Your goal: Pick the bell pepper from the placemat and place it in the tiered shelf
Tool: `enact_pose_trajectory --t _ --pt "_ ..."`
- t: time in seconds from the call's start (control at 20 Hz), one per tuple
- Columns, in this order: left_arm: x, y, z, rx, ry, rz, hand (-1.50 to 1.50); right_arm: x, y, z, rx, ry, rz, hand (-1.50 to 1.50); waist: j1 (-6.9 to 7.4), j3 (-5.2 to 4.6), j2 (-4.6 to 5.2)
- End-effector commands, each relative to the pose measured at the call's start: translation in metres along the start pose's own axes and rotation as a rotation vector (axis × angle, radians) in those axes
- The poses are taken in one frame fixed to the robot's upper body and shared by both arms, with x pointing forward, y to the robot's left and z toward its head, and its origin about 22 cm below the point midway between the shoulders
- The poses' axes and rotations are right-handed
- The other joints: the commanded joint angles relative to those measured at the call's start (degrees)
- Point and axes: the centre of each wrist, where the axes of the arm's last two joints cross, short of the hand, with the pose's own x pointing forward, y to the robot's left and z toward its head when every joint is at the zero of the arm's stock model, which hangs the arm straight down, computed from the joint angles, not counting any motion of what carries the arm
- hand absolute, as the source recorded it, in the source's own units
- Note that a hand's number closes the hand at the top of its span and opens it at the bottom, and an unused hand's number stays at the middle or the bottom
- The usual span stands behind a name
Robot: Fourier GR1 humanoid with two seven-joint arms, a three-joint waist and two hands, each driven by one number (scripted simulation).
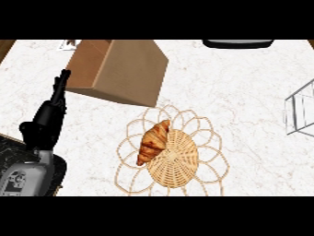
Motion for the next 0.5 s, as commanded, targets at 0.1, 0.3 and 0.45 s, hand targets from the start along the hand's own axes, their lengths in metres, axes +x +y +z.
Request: enact_pose_trajectory --t 0.1,0.3,0.45 --pt "-0.022 -0.034 0.014 -0.097 0.103 0.05 0.0 -0.028 -0.016 -0.01 -0.031 0.065 0.008 -1.5 -0.97 -0.46 0.34" --pt "-0.02 -0.025 0.007 -0.109 0.113 0.047 0.0 -0.016 -0.009 -0.005 -0.033 0.093 -0.11 -1.5 -0.54 -0.47 0.42" --pt "-0.023 -0.037 0.02 -0.099 0.098 0.054 0.0 -0.002 -0.017 -0.008 -0.006 0.123 -0.218 -1.5 -0.15 -0.49 0.33"
